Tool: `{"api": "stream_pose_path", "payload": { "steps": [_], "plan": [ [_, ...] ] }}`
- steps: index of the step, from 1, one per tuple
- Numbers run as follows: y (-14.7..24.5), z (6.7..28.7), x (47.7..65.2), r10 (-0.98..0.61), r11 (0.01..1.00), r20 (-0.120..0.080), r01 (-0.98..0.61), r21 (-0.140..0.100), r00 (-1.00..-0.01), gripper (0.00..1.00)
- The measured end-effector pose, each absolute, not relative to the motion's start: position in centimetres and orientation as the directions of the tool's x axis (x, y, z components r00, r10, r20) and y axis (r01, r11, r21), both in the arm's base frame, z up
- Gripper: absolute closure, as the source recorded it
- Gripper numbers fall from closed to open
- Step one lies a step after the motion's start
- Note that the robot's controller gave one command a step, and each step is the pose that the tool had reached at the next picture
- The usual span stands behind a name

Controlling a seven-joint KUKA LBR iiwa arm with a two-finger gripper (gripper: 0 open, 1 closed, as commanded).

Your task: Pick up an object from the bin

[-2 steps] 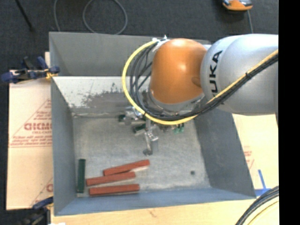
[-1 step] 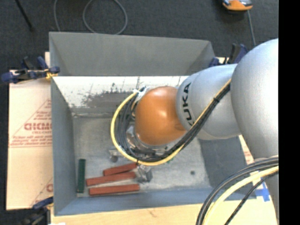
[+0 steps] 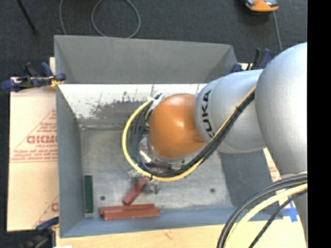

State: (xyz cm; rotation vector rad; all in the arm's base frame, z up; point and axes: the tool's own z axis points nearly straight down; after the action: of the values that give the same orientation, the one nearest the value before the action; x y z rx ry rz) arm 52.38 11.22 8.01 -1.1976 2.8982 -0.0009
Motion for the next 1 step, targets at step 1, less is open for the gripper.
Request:
{"api": "stream_pose_path", "payload": {
  "steps": [1],
  "plan": [
    [8.74, 13.25, 51.55, -0.791, 0.612, -0.004, -0.791, -0.004, -0.612, 1.00]
  ]
}}
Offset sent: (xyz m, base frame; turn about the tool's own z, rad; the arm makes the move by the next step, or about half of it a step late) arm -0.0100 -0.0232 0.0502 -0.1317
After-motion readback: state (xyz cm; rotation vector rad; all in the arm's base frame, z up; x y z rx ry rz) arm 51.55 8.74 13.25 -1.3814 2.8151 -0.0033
